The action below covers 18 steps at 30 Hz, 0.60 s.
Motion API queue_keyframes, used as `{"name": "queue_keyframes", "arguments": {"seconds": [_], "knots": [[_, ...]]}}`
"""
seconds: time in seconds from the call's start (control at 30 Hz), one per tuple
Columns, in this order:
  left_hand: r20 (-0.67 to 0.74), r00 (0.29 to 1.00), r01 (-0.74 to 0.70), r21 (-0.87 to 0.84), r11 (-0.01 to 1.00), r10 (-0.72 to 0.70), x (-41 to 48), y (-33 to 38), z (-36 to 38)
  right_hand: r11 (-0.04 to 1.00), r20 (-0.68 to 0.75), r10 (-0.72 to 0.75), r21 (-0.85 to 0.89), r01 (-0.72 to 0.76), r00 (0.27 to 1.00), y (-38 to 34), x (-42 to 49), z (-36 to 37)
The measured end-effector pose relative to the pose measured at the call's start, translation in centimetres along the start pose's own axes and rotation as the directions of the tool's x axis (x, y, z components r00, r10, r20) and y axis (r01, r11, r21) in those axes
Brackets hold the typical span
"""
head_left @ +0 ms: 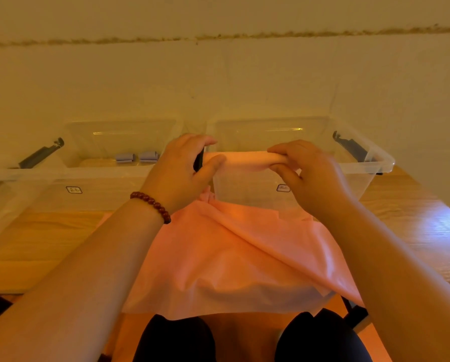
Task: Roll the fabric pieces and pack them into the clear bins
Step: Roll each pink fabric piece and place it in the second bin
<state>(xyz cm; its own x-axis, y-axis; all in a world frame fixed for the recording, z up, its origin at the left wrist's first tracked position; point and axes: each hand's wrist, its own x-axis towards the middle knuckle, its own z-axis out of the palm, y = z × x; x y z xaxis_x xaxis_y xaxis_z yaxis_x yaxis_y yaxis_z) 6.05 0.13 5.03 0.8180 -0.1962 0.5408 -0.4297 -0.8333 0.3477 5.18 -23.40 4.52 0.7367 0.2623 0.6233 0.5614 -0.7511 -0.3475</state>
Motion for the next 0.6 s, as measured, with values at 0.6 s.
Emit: {"name": "queue_keyframes", "arguments": {"seconds": [0.6], "knots": [[0.257,0.965,0.019,0.104,0.994,-0.045,7.6,-3.1,-0.1,0.968,0.225,0.249,-0.043,-0.246,0.942,1.7,8.2,0.2]]}}
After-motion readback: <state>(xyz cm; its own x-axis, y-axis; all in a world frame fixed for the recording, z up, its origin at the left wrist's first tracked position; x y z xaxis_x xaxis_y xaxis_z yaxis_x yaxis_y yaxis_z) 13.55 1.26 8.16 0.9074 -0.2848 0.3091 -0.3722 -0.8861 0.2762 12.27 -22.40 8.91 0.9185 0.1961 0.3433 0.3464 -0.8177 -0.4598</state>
